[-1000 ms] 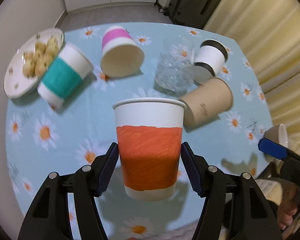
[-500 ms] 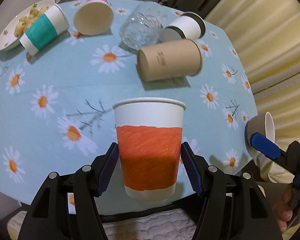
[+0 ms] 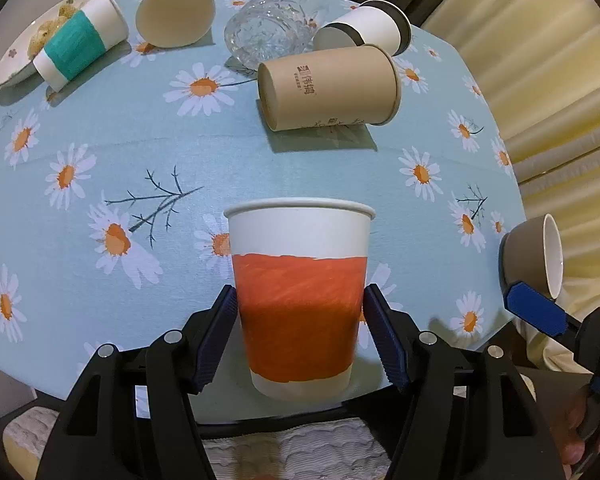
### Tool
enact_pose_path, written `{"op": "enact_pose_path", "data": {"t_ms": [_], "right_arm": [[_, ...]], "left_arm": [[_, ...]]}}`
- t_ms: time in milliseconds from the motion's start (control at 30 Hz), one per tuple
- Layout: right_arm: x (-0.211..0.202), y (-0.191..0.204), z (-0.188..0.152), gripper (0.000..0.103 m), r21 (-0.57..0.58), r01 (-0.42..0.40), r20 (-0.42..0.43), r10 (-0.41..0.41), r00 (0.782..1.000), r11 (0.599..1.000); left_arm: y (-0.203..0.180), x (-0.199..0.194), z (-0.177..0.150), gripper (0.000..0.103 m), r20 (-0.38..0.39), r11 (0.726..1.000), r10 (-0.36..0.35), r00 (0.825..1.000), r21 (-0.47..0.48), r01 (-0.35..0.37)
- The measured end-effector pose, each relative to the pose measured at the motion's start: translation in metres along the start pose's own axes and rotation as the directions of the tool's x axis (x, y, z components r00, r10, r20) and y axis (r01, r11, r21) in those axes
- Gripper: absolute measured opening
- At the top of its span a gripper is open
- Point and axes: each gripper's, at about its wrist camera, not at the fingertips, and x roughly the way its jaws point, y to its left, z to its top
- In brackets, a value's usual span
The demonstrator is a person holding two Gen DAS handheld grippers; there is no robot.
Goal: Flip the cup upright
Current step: 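Lift the orange-sleeved cup off the table with the left tool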
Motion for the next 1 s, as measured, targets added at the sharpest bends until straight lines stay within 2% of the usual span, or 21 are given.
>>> {"op": "enact_pose_path", "data": {"t_ms": [1000], "right_arm": [[0.009, -0.002, 0.001, 0.071, 0.004, 0.018, -0.016, -0.017, 1.000, 1.000]], "left_arm": [[0.008, -0.025, -0.013, 0.067, 0.038, 1.000, 0.009, 0.999, 0.011, -0.009]]}}
